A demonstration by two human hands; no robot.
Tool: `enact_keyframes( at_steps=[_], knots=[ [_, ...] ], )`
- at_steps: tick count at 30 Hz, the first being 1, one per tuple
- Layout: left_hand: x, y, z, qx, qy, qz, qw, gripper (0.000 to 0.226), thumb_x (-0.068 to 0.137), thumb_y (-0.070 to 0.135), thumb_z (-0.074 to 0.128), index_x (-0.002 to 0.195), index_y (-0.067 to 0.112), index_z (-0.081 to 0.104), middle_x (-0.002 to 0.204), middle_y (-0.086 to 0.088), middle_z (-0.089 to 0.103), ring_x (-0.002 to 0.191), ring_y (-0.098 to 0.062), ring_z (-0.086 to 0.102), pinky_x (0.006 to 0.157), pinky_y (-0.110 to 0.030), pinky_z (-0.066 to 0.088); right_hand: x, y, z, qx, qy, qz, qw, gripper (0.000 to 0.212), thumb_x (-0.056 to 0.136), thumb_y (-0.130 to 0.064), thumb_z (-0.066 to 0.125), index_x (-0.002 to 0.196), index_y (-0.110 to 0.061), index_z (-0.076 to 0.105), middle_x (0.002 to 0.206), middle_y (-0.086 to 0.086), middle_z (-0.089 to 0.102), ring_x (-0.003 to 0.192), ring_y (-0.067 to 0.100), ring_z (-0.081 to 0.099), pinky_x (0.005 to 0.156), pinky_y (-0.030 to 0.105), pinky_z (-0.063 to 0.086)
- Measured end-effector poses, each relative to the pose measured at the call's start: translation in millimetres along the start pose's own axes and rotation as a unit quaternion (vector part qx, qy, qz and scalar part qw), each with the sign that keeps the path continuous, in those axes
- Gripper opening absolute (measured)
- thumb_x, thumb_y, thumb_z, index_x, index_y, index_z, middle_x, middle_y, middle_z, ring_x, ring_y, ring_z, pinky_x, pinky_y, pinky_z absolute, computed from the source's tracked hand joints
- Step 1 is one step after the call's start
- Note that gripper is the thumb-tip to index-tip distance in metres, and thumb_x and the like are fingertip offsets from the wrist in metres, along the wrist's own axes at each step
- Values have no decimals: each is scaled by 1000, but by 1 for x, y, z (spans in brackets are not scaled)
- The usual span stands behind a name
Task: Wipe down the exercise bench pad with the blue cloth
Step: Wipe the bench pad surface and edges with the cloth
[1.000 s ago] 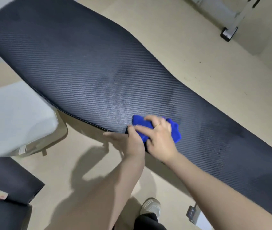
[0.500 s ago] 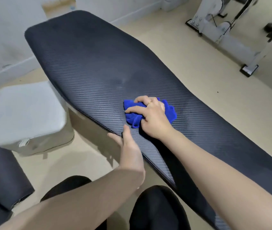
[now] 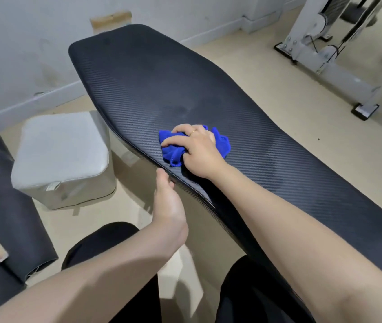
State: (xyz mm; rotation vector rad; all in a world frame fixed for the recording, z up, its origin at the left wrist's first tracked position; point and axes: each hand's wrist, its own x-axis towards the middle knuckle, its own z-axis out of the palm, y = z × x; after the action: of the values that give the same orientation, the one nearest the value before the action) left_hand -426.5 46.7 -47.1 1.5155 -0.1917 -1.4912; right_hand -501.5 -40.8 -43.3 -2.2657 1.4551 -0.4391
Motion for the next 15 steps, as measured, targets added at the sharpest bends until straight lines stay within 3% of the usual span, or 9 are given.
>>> enact_keyframes(
  at_steps=[3,6,8,10,12,15],
  knots=[
    [5,0,2,8,3,5,1000,43,97,50,26,111,26,59,109,13,61,100,-2,57,92,-25,33,-33,1,-3,33,-41,-47,998,54,61,-5,36,95,-30,71,118,-6,55,106,19,40,88,29,16],
    [-3,3,7,36,-7,19,999,57,87,60,31,118,22,60,120,0,64,112,-14,58,101,-31,41,-45,5,0,31,-49,-42,997,53,61,-8,36,94,-30,71,117,-8,55,103,17,40,90,31,17],
    [-7,3,9,34,-17,13,999,69,74,69,37,123,24,57,129,1,60,117,-15,57,107,-35,38,-29,4,0,6,-37,-25,999,52,66,-9,36,101,-33,67,125,-7,52,109,18,37,88,28,13],
    [-9,3,11,14,-17,1,1000,63,84,64,34,134,27,45,133,14,46,120,-6,44,104,-24,25,-16,1,0,-23,-28,-10,999,52,75,-5,39,111,-34,63,133,-7,46,116,20,33,87,24,10],
    [-14,4,12,15,-7,-14,1000,57,92,57,30,141,28,35,136,18,36,126,-4,34,104,-23,20,-17,0,1,-34,-9,-1,999,52,78,-2,43,116,-34,60,136,-6,43,117,21,33,90,24,10],
    [-15,-5,16,29,2,4,1000,69,89,53,37,147,21,20,152,-2,32,137,-18,37,115,-38,29,-53,-1,-7,-44,-15,-13,999,46,72,-8,45,107,-32,64,125,-4,49,103,22,40,90,35,23]
  ],
)
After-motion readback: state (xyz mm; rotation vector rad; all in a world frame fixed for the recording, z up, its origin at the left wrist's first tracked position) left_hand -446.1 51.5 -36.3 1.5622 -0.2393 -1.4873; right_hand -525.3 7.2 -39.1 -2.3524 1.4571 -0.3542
